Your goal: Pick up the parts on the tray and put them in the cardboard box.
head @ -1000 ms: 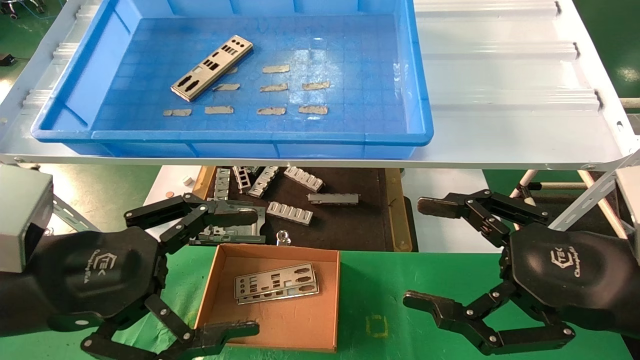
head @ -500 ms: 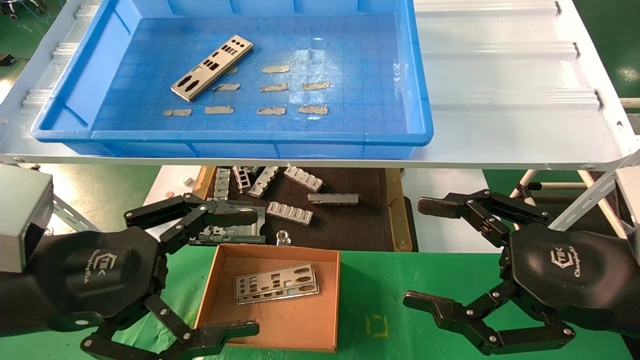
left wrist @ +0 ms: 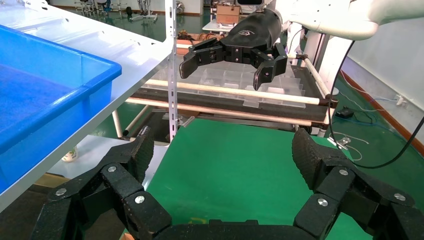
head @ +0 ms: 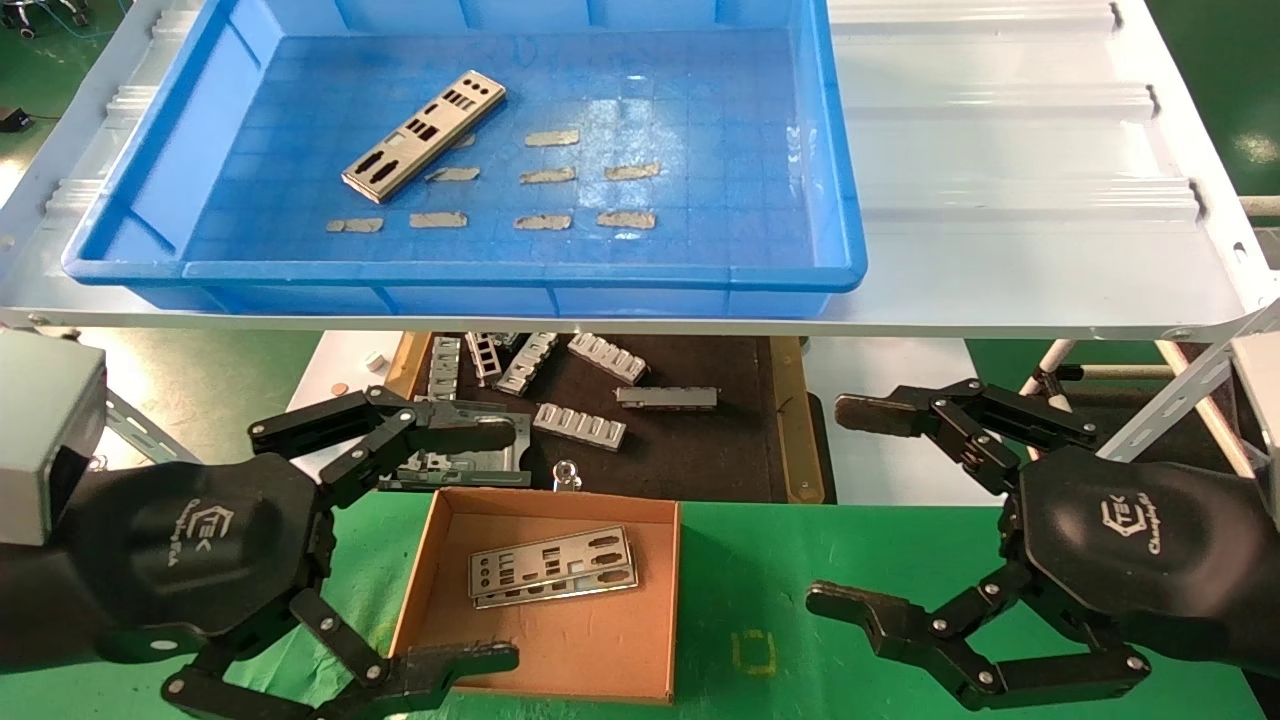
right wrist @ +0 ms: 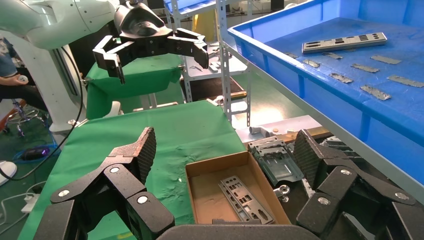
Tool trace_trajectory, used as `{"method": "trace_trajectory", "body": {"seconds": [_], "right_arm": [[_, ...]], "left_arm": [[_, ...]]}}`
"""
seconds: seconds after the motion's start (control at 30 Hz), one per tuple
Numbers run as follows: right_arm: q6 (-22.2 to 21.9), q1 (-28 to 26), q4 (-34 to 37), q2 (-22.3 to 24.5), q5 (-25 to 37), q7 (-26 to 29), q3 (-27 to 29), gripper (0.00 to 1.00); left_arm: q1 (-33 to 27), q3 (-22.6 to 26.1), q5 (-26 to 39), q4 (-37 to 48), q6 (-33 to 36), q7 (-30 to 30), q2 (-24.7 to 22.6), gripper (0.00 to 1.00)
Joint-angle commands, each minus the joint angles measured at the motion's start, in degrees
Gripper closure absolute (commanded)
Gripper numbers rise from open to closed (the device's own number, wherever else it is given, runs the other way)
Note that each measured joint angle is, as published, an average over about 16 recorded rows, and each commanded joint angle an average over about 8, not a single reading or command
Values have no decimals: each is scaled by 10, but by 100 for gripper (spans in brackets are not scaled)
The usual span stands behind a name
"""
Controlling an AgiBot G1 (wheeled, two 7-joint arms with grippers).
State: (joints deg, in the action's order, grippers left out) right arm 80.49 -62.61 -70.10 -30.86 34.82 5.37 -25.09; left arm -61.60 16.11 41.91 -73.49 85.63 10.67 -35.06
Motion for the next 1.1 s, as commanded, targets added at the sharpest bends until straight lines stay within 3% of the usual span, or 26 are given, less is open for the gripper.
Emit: {"method": "trace_trajectory", "body": {"seconds": [0.03,1.1], "right_arm": [[0,0,0,0,0,0,0,0],[0,0,0,0,0,0,0,0]], "left_arm": [[0,0,0,0,0,0,0,0],[0,0,0,0,0,0,0,0]]}}
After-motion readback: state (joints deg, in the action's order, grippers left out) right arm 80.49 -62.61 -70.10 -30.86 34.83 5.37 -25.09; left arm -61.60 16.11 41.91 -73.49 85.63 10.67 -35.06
